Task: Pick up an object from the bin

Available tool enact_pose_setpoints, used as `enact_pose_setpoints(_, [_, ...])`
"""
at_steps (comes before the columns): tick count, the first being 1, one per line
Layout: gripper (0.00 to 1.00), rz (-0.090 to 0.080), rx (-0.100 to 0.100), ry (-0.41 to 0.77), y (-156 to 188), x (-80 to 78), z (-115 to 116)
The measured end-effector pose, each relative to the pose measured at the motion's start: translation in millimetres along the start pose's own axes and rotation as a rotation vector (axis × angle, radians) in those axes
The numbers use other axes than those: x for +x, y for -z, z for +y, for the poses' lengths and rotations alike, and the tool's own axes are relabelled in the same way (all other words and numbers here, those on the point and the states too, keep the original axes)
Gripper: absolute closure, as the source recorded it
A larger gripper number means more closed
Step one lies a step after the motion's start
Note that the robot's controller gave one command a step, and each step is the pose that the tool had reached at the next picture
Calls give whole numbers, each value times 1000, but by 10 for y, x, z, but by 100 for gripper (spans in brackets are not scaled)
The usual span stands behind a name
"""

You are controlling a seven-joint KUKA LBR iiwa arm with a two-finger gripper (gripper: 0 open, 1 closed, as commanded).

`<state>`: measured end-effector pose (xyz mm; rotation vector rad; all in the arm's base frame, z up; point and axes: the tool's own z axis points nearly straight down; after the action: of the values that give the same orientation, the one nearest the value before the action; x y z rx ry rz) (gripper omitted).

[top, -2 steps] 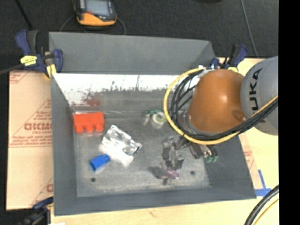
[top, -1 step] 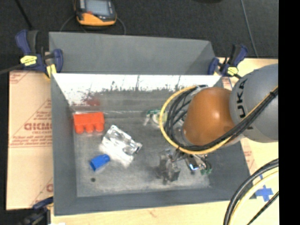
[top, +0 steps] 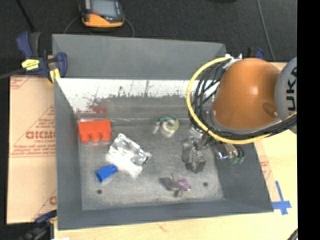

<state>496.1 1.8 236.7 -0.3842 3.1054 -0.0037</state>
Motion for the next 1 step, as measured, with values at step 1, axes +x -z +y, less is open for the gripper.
enact_pose_setpoints(1, [100,17,-7,35,-1197,125,337])
